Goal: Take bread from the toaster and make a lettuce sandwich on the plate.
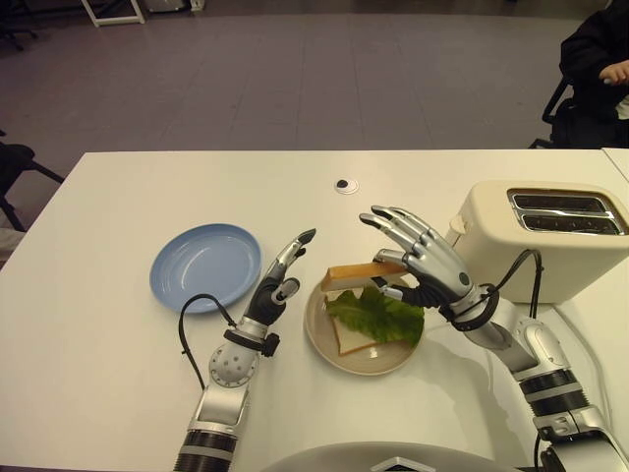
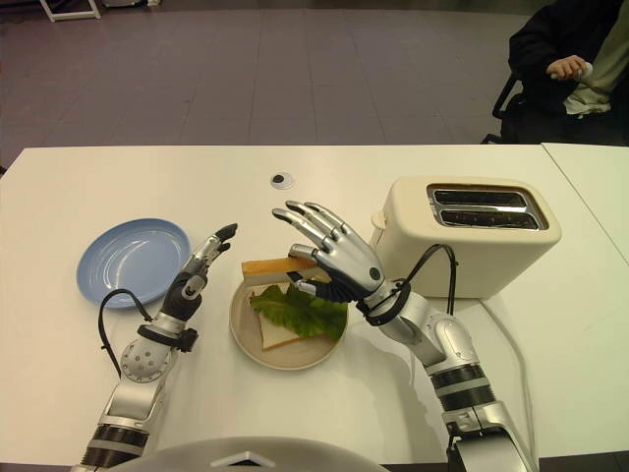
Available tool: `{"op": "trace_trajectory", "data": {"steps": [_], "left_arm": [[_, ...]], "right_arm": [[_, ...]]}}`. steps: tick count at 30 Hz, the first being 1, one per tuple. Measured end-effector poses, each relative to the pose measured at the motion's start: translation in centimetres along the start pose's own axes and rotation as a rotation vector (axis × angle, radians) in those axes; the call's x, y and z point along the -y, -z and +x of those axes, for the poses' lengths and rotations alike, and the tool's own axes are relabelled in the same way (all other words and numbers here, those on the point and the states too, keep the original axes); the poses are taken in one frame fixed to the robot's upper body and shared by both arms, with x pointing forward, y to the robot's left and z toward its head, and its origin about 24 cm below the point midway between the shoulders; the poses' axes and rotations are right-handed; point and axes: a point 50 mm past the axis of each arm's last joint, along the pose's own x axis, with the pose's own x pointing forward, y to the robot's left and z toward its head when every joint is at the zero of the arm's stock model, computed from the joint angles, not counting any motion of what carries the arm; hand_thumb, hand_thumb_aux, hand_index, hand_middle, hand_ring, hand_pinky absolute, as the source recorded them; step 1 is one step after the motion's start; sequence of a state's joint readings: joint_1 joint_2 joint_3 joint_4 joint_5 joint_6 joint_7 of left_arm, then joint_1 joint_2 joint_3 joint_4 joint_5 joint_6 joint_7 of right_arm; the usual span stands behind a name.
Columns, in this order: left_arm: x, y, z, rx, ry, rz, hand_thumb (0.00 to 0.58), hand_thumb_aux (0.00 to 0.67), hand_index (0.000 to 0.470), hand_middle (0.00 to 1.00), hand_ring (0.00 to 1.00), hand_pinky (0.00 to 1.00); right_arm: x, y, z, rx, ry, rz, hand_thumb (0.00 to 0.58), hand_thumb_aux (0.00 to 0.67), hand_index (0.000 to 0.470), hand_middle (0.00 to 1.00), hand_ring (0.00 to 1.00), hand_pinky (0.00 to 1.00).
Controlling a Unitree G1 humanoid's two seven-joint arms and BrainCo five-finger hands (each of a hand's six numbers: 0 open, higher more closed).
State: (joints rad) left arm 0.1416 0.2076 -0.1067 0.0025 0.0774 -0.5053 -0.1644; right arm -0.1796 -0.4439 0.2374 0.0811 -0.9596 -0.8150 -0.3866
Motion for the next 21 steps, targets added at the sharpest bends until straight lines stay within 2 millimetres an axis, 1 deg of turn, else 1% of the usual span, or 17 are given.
{"op": "trace_trajectory", "data": {"steps": [4, 6, 9, 12, 15, 21], "left_arm": [[0.1, -0.1, 0.0, 0.005, 0.005, 0.000, 0.000, 0.000, 0.000, 0.00, 0.00, 0.00], [0.2, -0.4, 0.1, 0.014, 0.014, 0.009, 0.000, 0.000, 0.000, 0.00, 0.00, 0.00], [1.0, -0.8, -0.2, 0.034, 0.087, 0.064, 0.000, 0.000, 0.000, 0.00, 0.00, 0.00], [0.9, -1.4, -0.7, 0.054, 0.134, 0.102, 0.000, 0.000, 0.000, 0.00, 0.00, 0.00], [0.7, -1.9, -0.7, 0.072, 0.146, 0.120, 0.000, 0.000, 0.000, 0.00, 0.00, 0.00], [0.7, -2.1, -1.0, 0.075, 0.186, 0.174, 0.000, 0.000, 0.000, 0.00, 0.00, 0.00]], "right_arm": [[-1.1, -0.3, -0.2, 0.031, -0.045, -0.044, 0.580, 0.670, 0.470, 0.00, 0.00, 0.00], [-1.3, -0.4, -0.1, 0.049, -0.052, -0.054, 0.580, 0.670, 0.470, 0.00, 0.00, 0.00], [-1.4, -0.6, -0.3, 0.069, -0.066, -0.051, 0.580, 0.670, 0.470, 0.00, 0.00, 0.00], [-1.3, -0.7, -0.6, 0.079, -0.077, -0.042, 0.580, 0.670, 0.470, 0.00, 0.00, 0.00], [-1.4, -0.8, -0.9, 0.085, -0.099, -0.020, 0.580, 0.670, 0.470, 0.00, 0.00, 0.00], [-2.0, -1.2, -1.9, 0.110, -0.174, 0.053, 0.580, 0.670, 0.470, 0.00, 0.00, 0.00]]}}
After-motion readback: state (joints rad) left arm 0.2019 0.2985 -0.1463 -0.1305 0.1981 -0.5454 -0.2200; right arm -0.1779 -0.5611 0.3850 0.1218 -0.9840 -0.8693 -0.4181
